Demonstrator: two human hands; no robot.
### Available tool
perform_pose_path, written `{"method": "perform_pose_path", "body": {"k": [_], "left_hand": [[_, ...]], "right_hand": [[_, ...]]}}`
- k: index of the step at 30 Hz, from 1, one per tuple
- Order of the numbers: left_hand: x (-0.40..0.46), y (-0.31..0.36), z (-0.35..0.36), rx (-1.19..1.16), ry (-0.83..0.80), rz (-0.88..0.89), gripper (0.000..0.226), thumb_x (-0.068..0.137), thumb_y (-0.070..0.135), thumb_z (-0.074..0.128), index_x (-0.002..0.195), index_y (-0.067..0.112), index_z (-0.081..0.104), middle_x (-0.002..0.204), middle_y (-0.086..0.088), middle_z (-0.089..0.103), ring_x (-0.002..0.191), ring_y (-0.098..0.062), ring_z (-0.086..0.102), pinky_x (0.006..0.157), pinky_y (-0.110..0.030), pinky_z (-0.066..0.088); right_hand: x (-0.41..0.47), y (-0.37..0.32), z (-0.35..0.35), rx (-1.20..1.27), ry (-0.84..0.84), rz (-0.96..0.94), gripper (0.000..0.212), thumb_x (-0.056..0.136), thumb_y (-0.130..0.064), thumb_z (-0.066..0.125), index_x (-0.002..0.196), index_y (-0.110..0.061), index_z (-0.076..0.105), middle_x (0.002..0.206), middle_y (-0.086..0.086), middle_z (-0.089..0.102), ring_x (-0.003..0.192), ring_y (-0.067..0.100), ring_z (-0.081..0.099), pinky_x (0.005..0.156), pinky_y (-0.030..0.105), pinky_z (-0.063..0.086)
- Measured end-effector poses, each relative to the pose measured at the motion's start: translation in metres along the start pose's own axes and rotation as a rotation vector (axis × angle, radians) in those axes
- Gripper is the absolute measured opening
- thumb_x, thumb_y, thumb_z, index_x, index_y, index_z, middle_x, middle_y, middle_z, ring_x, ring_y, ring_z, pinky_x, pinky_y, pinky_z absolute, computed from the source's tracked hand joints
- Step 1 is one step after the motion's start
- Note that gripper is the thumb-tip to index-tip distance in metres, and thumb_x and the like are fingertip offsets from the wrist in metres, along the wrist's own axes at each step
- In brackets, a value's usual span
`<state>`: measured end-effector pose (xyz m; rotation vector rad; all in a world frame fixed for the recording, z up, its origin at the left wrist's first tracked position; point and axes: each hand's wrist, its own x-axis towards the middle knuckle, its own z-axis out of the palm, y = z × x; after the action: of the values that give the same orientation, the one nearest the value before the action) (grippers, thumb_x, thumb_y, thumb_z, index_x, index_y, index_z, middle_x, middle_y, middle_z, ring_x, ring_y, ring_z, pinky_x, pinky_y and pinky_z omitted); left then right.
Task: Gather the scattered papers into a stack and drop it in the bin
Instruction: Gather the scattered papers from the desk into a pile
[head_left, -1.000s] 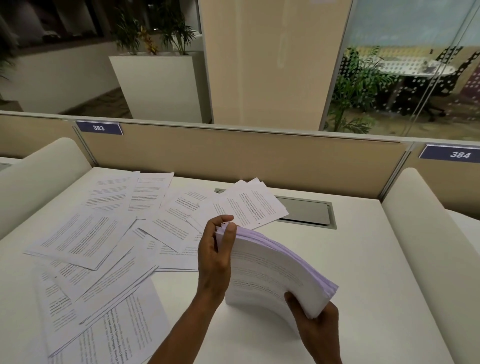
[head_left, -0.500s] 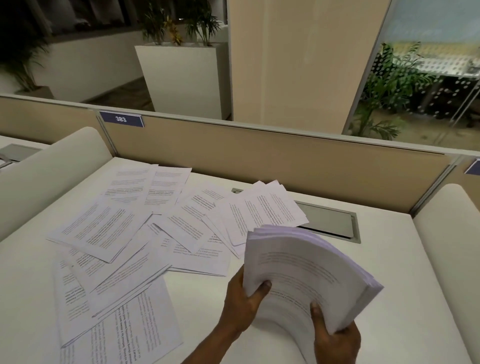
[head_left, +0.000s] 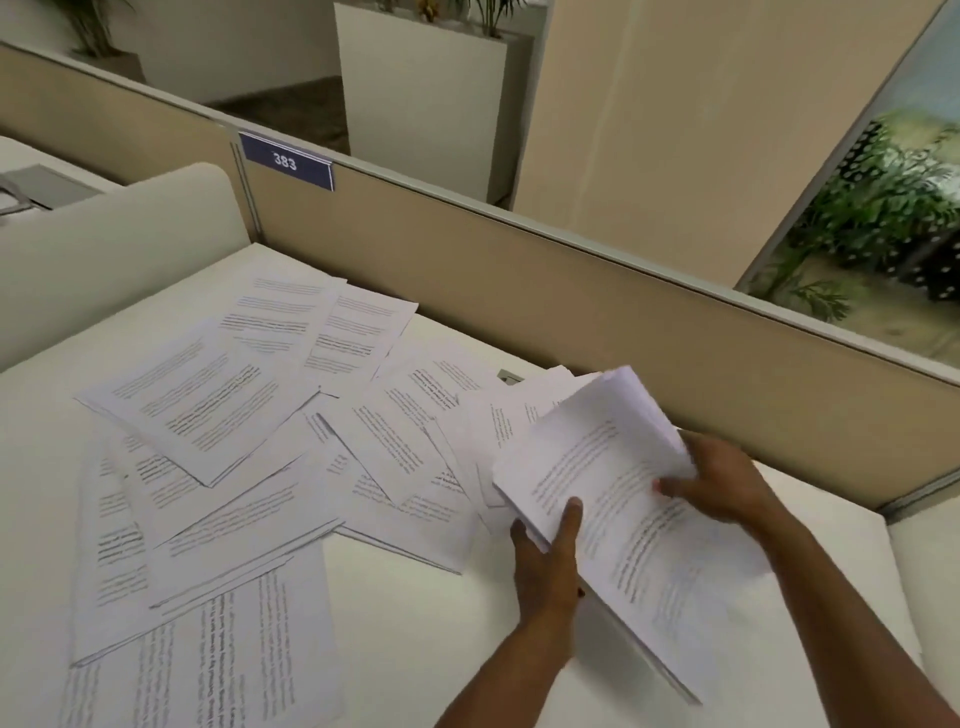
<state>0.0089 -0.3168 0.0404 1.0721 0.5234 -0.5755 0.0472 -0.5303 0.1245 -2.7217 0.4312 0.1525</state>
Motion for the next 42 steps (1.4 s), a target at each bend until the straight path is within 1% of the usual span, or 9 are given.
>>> {"method": "perform_pose_path", "body": {"k": [3,6,10,16,19,24,34,38,42], "left_hand": [[0.011,0.002,0.014,-0.311,-0.082,-0.262,0.037,0.089,0.031,0.076,0.122,0.019,0.066,0.106,-0.014,0.079,0.099,-0.034,0.074,0.086,-0.049,0.062],[0.032,0.002,0.030,-0.449,-0.044,-0.371,0.026,0.097,0.023,0.067,0.121,0.016,0.062,0.111,-0.016,0.075,0.109,-0.037,0.068,0.107,-0.055,0.049],[0.067,0.011,0.043,-0.509,0.071,-0.401,0.029,0.102,0.030,0.059,0.128,0.019,0.052,0.127,-0.014,0.062,0.132,-0.039,0.054,0.114,-0.055,0.042],[0.106,0.018,0.053,-0.638,0.121,-0.490,0.040,0.106,0.032,0.050,0.141,0.014,0.046,0.151,-0.013,0.050,0.145,-0.034,0.044,0.116,-0.045,0.038],[0.111,0.013,0.055,-0.766,0.097,-0.483,0.048,0.103,0.034,0.057,0.145,0.018,0.041,0.156,-0.013,0.045,0.147,-0.033,0.039,0.120,-0.047,0.033],[0.107,0.013,0.057,-0.734,0.097,-0.381,0.052,0.095,0.036,0.068,0.138,0.019,0.044,0.143,-0.015,0.054,0.138,-0.035,0.047,0.119,-0.051,0.037],[0.094,0.016,0.048,-0.567,0.111,-0.356,0.053,0.096,0.049,0.062,0.139,0.024,0.045,0.145,-0.011,0.055,0.135,-0.035,0.050,0.118,-0.051,0.039],[0.089,0.013,0.038,-0.456,0.050,-0.393,0.063,0.093,0.054,0.064,0.144,0.027,0.040,0.150,-0.008,0.050,0.141,-0.030,0.045,0.118,-0.049,0.034],[0.086,0.001,0.022,-0.400,0.001,-0.373,0.056,0.083,0.027,0.081,0.131,0.023,0.052,0.139,-0.007,0.053,0.135,-0.026,0.046,0.108,-0.046,0.043]], "right_hand": [[0.085,-0.043,-0.008,-0.350,-0.270,-0.120,0.059,0.076,-0.025,0.084,0.132,-0.020,0.065,0.122,0.005,0.068,0.104,0.021,0.059,0.079,0.025,0.037],[0.143,-0.090,0.017,-0.573,-0.417,-0.256,0.054,0.079,-0.026,0.080,0.131,-0.021,0.064,0.128,0.003,0.067,0.118,0.023,0.059,0.085,0.023,0.041],[0.193,-0.130,0.066,-0.705,-0.409,-0.403,0.055,0.079,-0.025,0.080,0.131,-0.018,0.063,0.140,0.006,0.053,0.122,0.027,0.058,0.094,0.033,0.052],[0.233,-0.136,0.122,-0.644,-0.463,-0.443,0.078,0.079,-0.019,0.082,0.149,-0.018,0.047,0.169,0.002,0.004,0.148,0.027,0.032,0.115,0.039,0.038],[0.246,-0.137,0.128,-0.606,-0.557,-0.403,0.090,0.077,-0.019,0.085,0.153,-0.010,0.038,0.165,0.005,0.018,0.147,0.026,0.035,0.116,0.035,0.038],[0.247,-0.134,0.126,-0.626,-0.531,-0.432,0.069,0.078,-0.027,0.082,0.143,-0.021,0.057,0.164,0.006,0.022,0.141,0.026,0.041,0.112,0.030,0.039],[0.209,-0.130,0.092,-0.817,-0.421,-0.471,0.063,0.082,-0.047,0.071,0.142,-0.040,0.053,0.140,-0.012,0.059,0.133,0.019,0.047,0.107,0.048,0.025],[0.161,-0.132,0.055,-0.778,-0.402,-0.555,0.051,0.082,-0.038,0.073,0.132,-0.036,0.062,0.128,-0.012,0.068,0.116,0.016,0.062,0.099,0.036,0.045],[0.081,-0.120,0.013,-0.656,-0.255,-0.655,0.029,0.082,-0.031,0.072,0.109,-0.037,0.067,0.103,-0.014,0.067,0.095,0.016,0.066,0.075,0.031,0.051]]}}
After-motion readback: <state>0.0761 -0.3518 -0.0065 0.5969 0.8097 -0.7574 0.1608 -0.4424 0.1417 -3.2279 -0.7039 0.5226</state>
